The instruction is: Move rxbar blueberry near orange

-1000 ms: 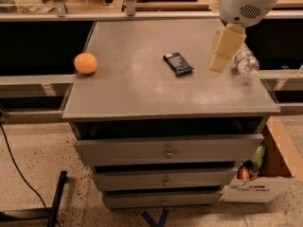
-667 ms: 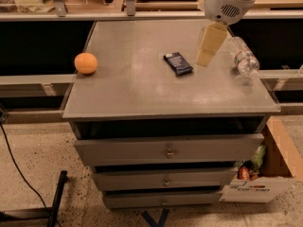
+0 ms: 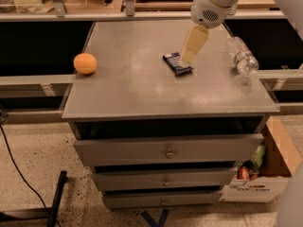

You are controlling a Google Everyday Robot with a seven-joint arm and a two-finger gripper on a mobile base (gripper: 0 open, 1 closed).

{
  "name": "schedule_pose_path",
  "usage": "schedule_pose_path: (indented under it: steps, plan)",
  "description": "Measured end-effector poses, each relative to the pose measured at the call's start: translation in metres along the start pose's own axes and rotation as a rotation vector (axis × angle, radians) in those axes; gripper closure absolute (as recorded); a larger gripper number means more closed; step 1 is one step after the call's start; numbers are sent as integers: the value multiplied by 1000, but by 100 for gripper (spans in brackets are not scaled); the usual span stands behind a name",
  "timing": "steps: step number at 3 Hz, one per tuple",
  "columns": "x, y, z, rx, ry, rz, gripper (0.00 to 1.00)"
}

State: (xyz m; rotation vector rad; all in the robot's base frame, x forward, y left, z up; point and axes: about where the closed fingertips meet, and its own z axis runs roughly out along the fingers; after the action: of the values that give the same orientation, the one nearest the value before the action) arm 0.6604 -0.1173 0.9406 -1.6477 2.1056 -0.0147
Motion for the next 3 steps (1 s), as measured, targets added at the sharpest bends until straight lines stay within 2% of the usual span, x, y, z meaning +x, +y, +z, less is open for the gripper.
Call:
schedule_pose_path:
  steps: [3]
  plan:
    - [1, -29, 76, -36, -73, 123, 0]
